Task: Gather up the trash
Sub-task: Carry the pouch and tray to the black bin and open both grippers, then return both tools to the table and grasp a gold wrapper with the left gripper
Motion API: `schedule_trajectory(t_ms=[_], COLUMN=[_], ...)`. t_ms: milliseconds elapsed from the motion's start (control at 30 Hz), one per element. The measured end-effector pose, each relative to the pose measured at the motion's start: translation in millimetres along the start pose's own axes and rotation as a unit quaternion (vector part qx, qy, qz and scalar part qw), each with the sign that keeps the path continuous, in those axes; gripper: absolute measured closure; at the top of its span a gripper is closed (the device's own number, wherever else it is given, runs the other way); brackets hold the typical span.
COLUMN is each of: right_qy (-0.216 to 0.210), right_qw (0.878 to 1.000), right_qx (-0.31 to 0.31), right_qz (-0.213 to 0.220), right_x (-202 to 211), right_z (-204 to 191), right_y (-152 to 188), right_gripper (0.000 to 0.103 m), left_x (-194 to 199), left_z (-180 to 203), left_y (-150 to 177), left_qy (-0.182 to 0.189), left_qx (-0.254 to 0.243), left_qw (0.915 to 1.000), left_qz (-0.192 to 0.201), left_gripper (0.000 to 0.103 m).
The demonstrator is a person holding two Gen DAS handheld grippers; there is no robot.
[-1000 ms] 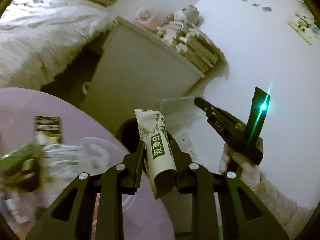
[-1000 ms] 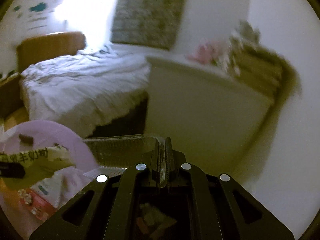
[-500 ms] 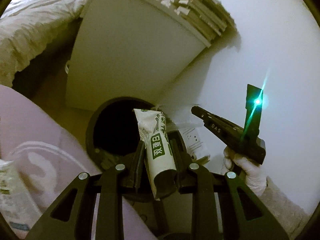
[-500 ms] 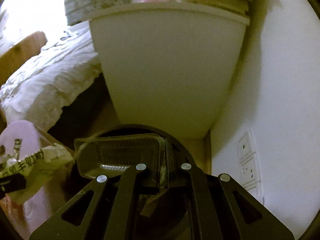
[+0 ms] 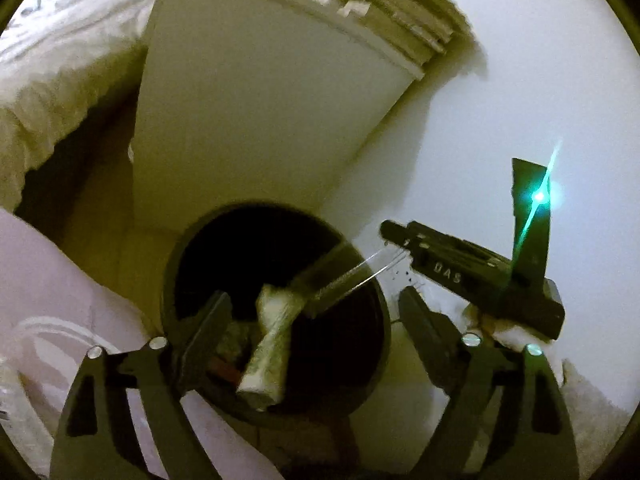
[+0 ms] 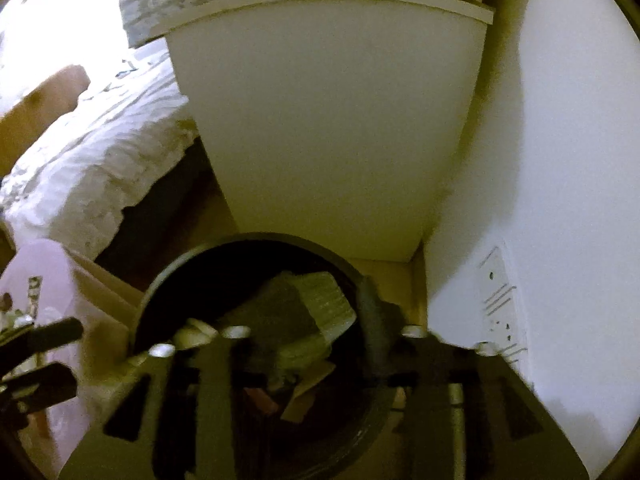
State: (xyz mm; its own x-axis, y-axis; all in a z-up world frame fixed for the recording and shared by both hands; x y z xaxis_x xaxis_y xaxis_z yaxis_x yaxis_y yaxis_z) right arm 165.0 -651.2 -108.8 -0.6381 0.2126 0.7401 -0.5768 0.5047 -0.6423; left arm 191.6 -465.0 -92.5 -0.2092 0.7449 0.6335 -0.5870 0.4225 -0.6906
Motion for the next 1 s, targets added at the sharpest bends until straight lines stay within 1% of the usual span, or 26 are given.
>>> schedule_trajectory(t_ms=[167, 267, 367, 467, 567, 633, 667, 700, 733, 767, 833, 867, 900, 933, 1000], right_qy=[-0.040, -0.073, -0.109, -0.140, -0.171, -0.189, -0.199, -0.206, -0.216, -0.224, -0.240, -0.247, -0.252, -0.259, -0.269], right_qw=[0.999, 0.997, 0.994, 0.990, 0.983, 0.978, 0.975, 0.973, 0.969, 0.966, 0.958, 0.954, 0.951, 0.945, 0.939], right_qx=[-0.011, -0.012, 0.000, 0.023, 0.053, 0.076, 0.087, 0.097, 0.111, 0.120, 0.141, 0.155, 0.165, 0.181, 0.200], right_qz=[-0.001, -0.001, -0.004, -0.015, -0.030, -0.038, -0.042, -0.045, -0.050, -0.055, -0.066, -0.071, -0.074, -0.078, -0.084], right_x=[16, 32, 50, 66, 82, 92, 97, 101, 106, 110, 117, 121, 123, 127, 130], right_z=[-21, -43, -70, -102, -141, -168, -182, -194, -212, -225, -254, -268, -279, -296, -317], right_y=[-1, 2, 10, 21, 37, 50, 57, 63, 71, 77, 93, 101, 106, 116, 126], right_gripper=[0.045, 0.045, 0.041, 0.041, 0.041, 0.041, 0.041, 0.041, 0.041, 0.041, 0.041, 0.041, 0.041, 0.041, 0.041], left_x=[19, 42, 78, 112, 156, 188, 199, 217, 227, 243, 266, 275, 288, 295, 312], left_z=[-2, -4, -9, -18, -35, -53, -60, -73, -81, -94, -116, -124, -138, -145, -167], left_y=[3, 7, 11, 19, 33, 49, 55, 67, 73, 85, 105, 114, 128, 136, 161], left_qy=[-0.004, -0.007, -0.017, -0.033, -0.056, -0.080, -0.090, -0.109, -0.120, -0.139, -0.162, -0.170, -0.180, -0.185, -0.197], left_qx=[0.007, 0.020, 0.035, 0.049, 0.070, 0.089, 0.097, 0.109, 0.116, 0.127, 0.146, 0.156, 0.173, 0.183, 0.207], left_qw=[0.9999, 0.9995, 0.9979, 0.9954, 0.9906, 0.9853, 0.9834, 0.9794, 0.9769, 0.9726, 0.9661, 0.9632, 0.9581, 0.9554, 0.9481], left_qz=[0.007, 0.022, 0.051, 0.075, 0.103, 0.121, 0.125, 0.131, 0.133, 0.137, 0.138, 0.139, 0.141, 0.141, 0.139], left_gripper=[0.017, 0.017, 0.015, 0.015, 0.015, 0.015, 0.015, 0.015, 0.015, 0.015, 0.015, 0.015, 0.015, 0.015, 0.016])
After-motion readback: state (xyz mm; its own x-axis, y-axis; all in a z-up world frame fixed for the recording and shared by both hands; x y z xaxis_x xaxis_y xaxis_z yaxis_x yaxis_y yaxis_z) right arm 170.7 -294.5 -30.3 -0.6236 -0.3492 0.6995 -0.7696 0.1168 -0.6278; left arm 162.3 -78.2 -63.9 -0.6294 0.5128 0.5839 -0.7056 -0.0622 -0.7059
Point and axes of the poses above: each gripper's, at about its wrist camera, not at the fingertips, and x roughly against the way its jaws point, z to its right, y to its underside, the point moved 9 cm from there along -x, roughly the way its jaws point, and after that the axes turned 12 degrees about -x, right-handed, at the moved point
